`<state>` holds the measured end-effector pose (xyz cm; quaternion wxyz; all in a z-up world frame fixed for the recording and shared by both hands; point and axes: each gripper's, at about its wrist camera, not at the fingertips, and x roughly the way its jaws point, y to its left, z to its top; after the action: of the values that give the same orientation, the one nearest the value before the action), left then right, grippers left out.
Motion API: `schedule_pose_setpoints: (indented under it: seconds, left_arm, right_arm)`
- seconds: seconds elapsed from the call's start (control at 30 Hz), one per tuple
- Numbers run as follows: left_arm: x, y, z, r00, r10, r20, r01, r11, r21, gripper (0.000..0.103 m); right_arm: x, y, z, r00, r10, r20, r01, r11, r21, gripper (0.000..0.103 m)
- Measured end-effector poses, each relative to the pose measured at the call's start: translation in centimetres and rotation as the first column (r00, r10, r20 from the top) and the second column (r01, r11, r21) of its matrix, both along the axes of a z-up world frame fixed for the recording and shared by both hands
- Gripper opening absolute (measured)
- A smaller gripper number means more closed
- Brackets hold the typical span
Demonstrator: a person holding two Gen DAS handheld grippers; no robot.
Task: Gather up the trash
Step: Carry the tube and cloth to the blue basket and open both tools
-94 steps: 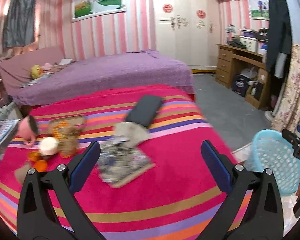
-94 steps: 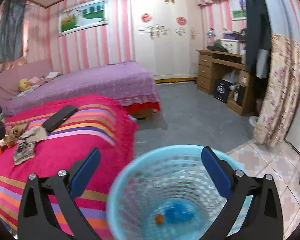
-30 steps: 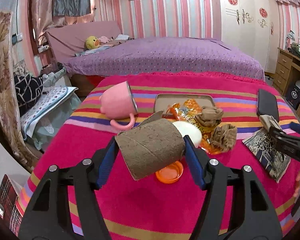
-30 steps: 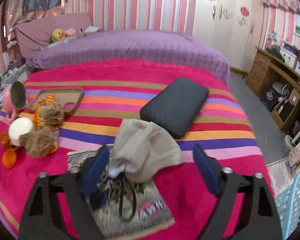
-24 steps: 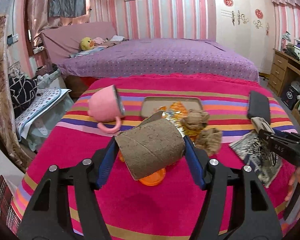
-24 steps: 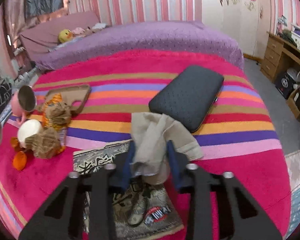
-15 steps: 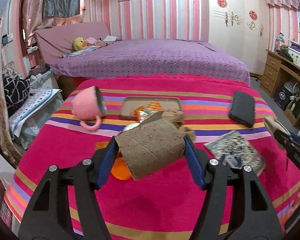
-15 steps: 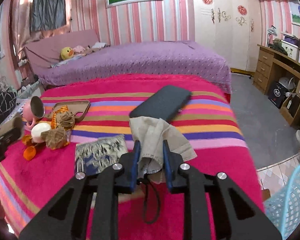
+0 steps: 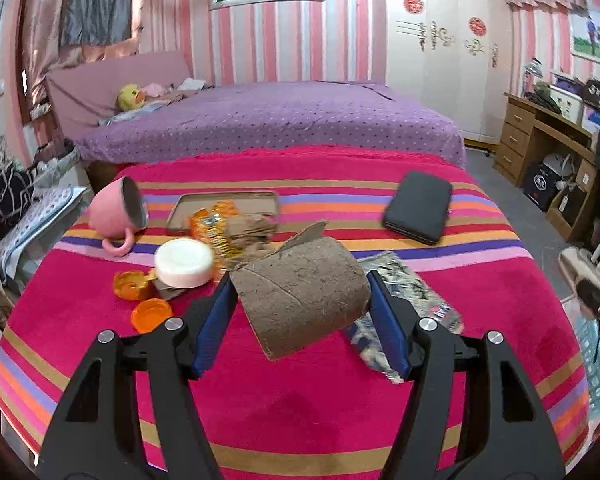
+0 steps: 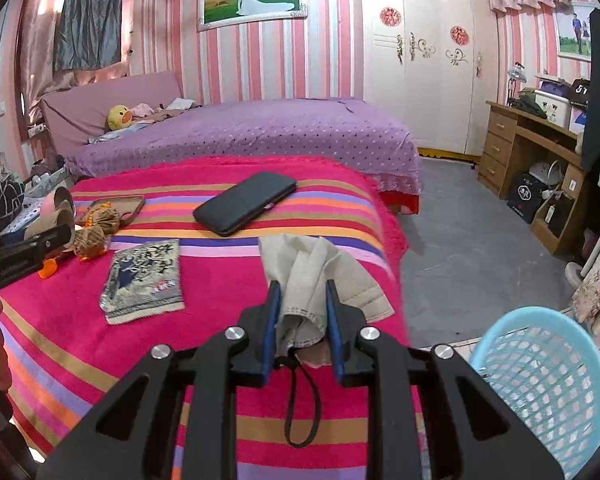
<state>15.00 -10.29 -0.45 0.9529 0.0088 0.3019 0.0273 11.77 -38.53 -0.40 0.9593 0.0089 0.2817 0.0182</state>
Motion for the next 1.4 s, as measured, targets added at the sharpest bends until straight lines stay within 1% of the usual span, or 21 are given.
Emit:
schedule_pose_setpoints:
  seconds: [0.17,0.23,0.4,0.53,0.63,0.73,0.8,0.9,1.03,1.2,1.3,1.4]
  left_arm:
    - [-0.3,-2.6,-0.8,0.999,-0.037,-0.024,0.036,0.999,-0.012,0.064]
    - [-0.4,-3.5,-1.3,0.999,-0.037,-0.026,0.036,0.999,-0.009,0.064]
    - [-0.7,-5.6,-1.6,0.998,-0.042,-0.049,0.04,0.999,-0.027,0.064]
    - [-0.9,-7.6,-0.9,0.998,-0.055,-0.044,0.054,0.998,-0.026,0.064]
    - [-1.2,-9.9,0.1,0.997,-0.077,-0.015,0.077,0.997,-0.018,0.064]
    - [-1.4,-12.6,1.0,0.993,-0.117,0.008,0.117,0.992,-0.049,0.064]
    - [-1.7,-14.6,1.3,0.989,-0.149,0.016,0.149,0.987,-0.064,0.064]
    - [-2.3,-18.3,1.1,0.977,-0.212,0.021,0.213,0.975,-0.061,0.064]
    - [-2.9,-23.1,0.0,0.957,-0.291,-0.005,0.291,0.955,-0.059,0.064]
    - [-4.3,-28.9,-1.6,0.92,-0.39,-0.038,0.387,0.92,-0.068,0.064]
    - [-5.3,-32.2,-2.7,0.89,-0.452,-0.065,0.446,0.891,-0.088,0.064]
    - [-6.2,-34.8,-3.2,0.869,-0.49,-0.069,0.485,0.871,-0.074,0.064]
  right_arm:
    - [-0.9,-3.8,0.2,0.999,-0.053,0.005,0.053,0.999,0.008,0.022]
    - [-1.3,-5.8,0.0,0.996,-0.09,0.002,0.09,0.996,0.01,0.022]
    - [-2.1,-9.7,0.0,0.99,-0.141,0.003,0.14,0.99,0.025,0.022]
    - [-2.5,-11.9,-0.1,0.988,-0.151,-0.003,0.151,0.988,0.005,0.022]
    - [-3.2,-13.9,-0.2,0.986,-0.165,-0.002,0.165,0.986,0.001,0.022]
    - [-4.0,-15.8,-0.2,0.983,-0.186,-0.006,0.186,0.983,0.0,0.022]
    - [-4.6,-17.1,-0.5,0.978,-0.207,-0.012,0.206,0.978,-0.024,0.022]
    - [-5.6,-19.3,-0.6,0.969,-0.245,-0.014,0.245,0.969,-0.03,0.022]
    - [-7.0,-22.3,-1.2,0.958,-0.285,-0.018,0.285,0.958,-0.027,0.022]
    - [-8.6,-25.1,-1.9,0.946,-0.323,-0.026,0.322,0.946,-0.022,0.022]
    - [-9.7,-26.9,-2.2,0.938,-0.346,-0.022,0.346,0.938,-0.002,0.022]
    - [-10.6,-28.1,-2.3,0.931,-0.366,-0.017,0.366,0.931,0.017,0.022]
